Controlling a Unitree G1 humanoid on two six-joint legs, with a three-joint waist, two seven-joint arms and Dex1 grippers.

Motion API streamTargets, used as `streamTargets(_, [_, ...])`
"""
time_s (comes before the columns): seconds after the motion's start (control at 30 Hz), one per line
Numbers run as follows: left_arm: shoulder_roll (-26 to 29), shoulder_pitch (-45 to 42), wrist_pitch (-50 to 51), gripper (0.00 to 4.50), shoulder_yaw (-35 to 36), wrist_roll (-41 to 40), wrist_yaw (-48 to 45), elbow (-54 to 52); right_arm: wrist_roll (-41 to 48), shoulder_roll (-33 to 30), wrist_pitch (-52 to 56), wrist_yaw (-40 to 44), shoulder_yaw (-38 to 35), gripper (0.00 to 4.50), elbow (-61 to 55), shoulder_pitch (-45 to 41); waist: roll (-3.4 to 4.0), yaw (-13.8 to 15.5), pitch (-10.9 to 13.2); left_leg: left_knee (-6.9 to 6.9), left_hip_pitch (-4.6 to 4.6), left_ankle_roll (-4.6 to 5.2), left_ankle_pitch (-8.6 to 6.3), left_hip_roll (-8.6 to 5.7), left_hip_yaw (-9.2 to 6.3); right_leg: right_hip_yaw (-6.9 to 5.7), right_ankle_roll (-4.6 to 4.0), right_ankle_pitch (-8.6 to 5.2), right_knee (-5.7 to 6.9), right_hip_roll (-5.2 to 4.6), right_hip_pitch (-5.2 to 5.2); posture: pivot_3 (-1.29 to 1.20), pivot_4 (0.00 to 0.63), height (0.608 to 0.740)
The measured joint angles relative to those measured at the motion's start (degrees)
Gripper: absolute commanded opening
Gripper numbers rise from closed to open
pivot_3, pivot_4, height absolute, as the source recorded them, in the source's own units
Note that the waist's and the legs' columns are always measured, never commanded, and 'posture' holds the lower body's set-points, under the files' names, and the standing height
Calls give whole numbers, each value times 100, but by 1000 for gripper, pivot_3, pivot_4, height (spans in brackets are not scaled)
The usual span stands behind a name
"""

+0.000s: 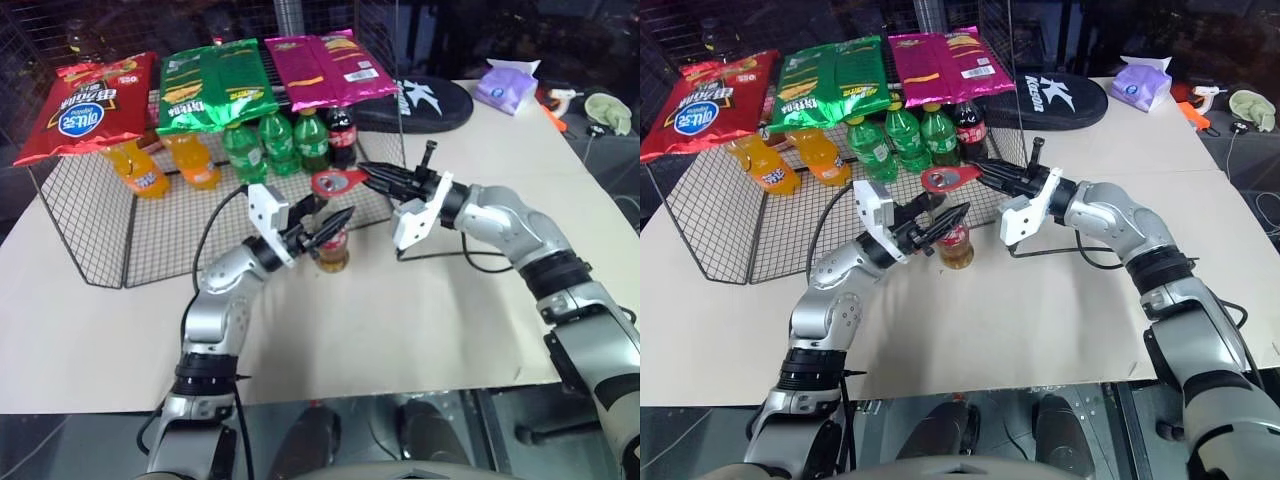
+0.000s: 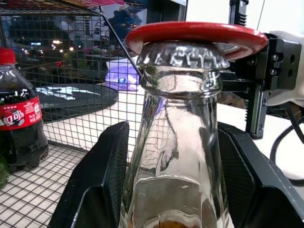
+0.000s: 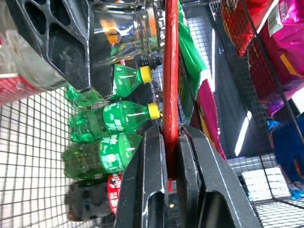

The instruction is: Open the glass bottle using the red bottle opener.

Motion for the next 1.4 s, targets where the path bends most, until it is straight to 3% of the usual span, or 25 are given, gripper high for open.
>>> streamTargets(0.67, [-42,-40,22,2138,-36,36,32,-9,-414,11,-120,-357,81,0,-147,-286,0,-9,0,-5,-3,0,0,0,1,0,0,0,-7,0,-2,0,150,740])
streamTargets(1.07, [-67,-39,11,2138,-29,48,41,-9,1162,252,300,313,-51,0,-142,505,0,-11,0,-7,-3,0,0,1,0,0,0,0,-7,-1,-2,0,150,740])
streamTargets(1.4, [-52,40,-18,2138,15,37,27,-29,2259,939,1237,1071,-53,0,-654,1296,1,-6,0,-4,-1,0,0,2,-2,0,0,0,-5,-1,-1,0,150,740])
